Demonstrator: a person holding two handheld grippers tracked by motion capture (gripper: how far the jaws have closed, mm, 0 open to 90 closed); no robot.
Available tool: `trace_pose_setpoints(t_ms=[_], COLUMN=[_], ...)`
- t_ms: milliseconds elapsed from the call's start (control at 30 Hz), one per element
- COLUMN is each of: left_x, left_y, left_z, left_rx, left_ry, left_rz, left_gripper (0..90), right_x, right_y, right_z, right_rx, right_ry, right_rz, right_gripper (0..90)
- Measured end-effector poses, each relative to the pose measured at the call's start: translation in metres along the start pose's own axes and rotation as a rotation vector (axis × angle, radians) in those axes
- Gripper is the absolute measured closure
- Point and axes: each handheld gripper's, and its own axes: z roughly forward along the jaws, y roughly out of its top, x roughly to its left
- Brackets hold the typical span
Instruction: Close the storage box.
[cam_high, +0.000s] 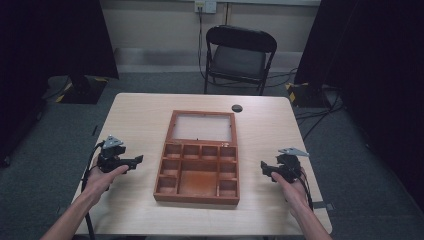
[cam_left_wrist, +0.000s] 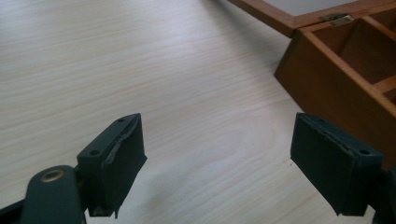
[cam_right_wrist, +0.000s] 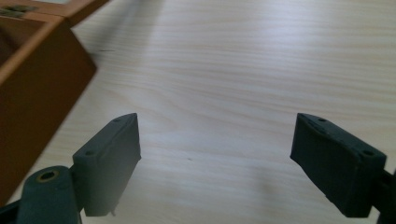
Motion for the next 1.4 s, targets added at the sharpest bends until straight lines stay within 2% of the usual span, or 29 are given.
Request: trace_pose_setpoints(t_ms=[33, 67, 167, 200, 233, 333, 367, 433, 467, 500, 533, 600, 633, 700, 733, 833, 900, 933, 1033, 1067, 1133, 1167, 1200, 1233, 1300, 1333, 1400], left_x=[-0.001, -0.004, -0.006, -0.008, -0.008, -0.01, -0.01, -0.01, -0.011, -0.011, -0.011, -0.011, -0.01, -0.009, -0.008, -0.008, -0.01, -0.011, -0.013, -0.015, -0.018, -0.021, -0.021, -0.026, -0.028, -0.03, -0.032], left_y=[0.002, 0.008, 0.013, 0.014, 0.014, 0.018, 0.023, 0.026, 0.03, 0.03, 0.033, 0.039, 0.041, 0.048, 0.054, 0.061, 0.069, 0.077, 0.083, 0.087, 0.087, 0.088, 0.088, 0.088, 0.088, 0.088, 0.089], left_z=[0.001, 0.001, 0.002, 0.005, 0.005, 0.012, 0.013, 0.014, 0.017, 0.017, 0.02, 0.022, 0.024, 0.028, 0.031, 0.036, 0.042, 0.048, 0.054, 0.06, 0.064, 0.07, 0.07, 0.077, 0.08, 0.086, 0.091], left_rx=[0.018, 0.013, -0.003, -0.011, -0.011, 0.032, 0.023, 0.011, -0.009, -0.009, 0.013, 0.004, -0.024, -0.008, -0.014, -0.003, -0.004, -0.012, -0.011, -0.01, -0.009, 0.0, 0.0, 0.002, 0.008, 0.019, 0.035], left_ry=[-0.008, -0.01, 0.0, -0.004, -0.004, -0.021, -0.018, -0.014, -0.013, -0.013, -0.023, -0.012, -0.005, -0.011, 0.001, 0.0, 0.016, 0.014, -0.001, -0.026, -0.031, -0.055, -0.055, -0.074, -0.077, -0.088, -0.089], left_rz=[0.012, 0.026, 0.044, 0.036, 0.036, 0.036, 0.038, 0.03, 0.022, 0.022, 0.036, 0.029, 0.014, 0.004, -0.001, 0.004, 0.012, -0.003, -0.015, -0.035, -0.044, -0.05, -0.05, -0.066, -0.069, -0.087, -0.083], left_gripper=[17.8, 18.1, 18.5, 19.3, 19.4, 20.3, 20.6, 21.1, 21.6, 21.7, 22.1, 22.2, 22.2, 22.3, 22.1, 21.9, 21.8, 21.8, 21.8, 22.0, 22.0, 23.2, 23.1, 23.1, 23.1, 23.1, 23.1], right_x=[0.002, 0.005, 0.008, 0.012, 0.012, 0.017, 0.022, 0.024, 0.028, 0.028, 0.033, 0.034, 0.036, 0.039, 0.041, 0.043, 0.046, 0.049, 0.052, 0.055, 0.057, 0.059, 0.059, 0.06, 0.06, 0.061, 0.061], right_y=[0.001, 0.005, 0.011, 0.019, 0.019, 0.03, 0.037, 0.041, 0.048, 0.048, 0.057, 0.062, 0.067, 0.076, 0.084, 0.091, 0.097, 0.102, 0.106, 0.107, 0.106, 0.105, 0.105, 0.102, 0.101, 0.1, 0.099], right_z=[0.0, 0.0, 0.0, 0.002, 0.002, 0.008, 0.013, 0.016, 0.022, 0.022, 0.027, 0.029, 0.031, 0.037, 0.043, 0.049, 0.055, 0.061, 0.069, 0.077, 0.081, 0.088, 0.088, 0.094, 0.099, 0.101, 0.104], right_rx=[-0.007, -0.015, -0.021, -0.029, -0.029, -0.017, -0.022, -0.031, -0.036, -0.036, -0.029, -0.033, -0.036, -0.036, -0.024, -0.018, -0.014, -0.015, 0.004, 0.013, 0.018, 0.028, 0.028, 0.054, 0.063, 0.063, 0.063], right_ry=[0.017, 0.042, 0.051, 0.058, 0.058, 0.102, 0.107, 0.11, 0.119, 0.119, 0.135, 0.139, 0.145, 0.149, 0.151, 0.148, 0.135, 0.137, 0.15, 0.162, 0.161, 0.156, 0.156, 0.163, 0.166, 0.167, 0.182], right_rz=[-0.006, -0.027, -0.039, -0.052, -0.052, -0.054, -0.076, -0.078, -0.082, -0.082, -0.083, -0.084, -0.089, -0.095, -0.094, -0.095, -0.111, -0.112, -0.091, -0.086, -0.083, -0.08, -0.08, -0.058, -0.039, -0.034, -0.016], right_gripper=[15.1, 15.3, 15.6, 15.6, 15.6, 15.8, 16.0, 16.7, 17.7, 17.7, 17.8, 17.8, 17.8, 18.1, 18.3, 18.2, 17.3, 17.3, 17.0, 17.2, 17.3, 17.3, 17.3, 17.3, 17.2, 17.2, 17.1])
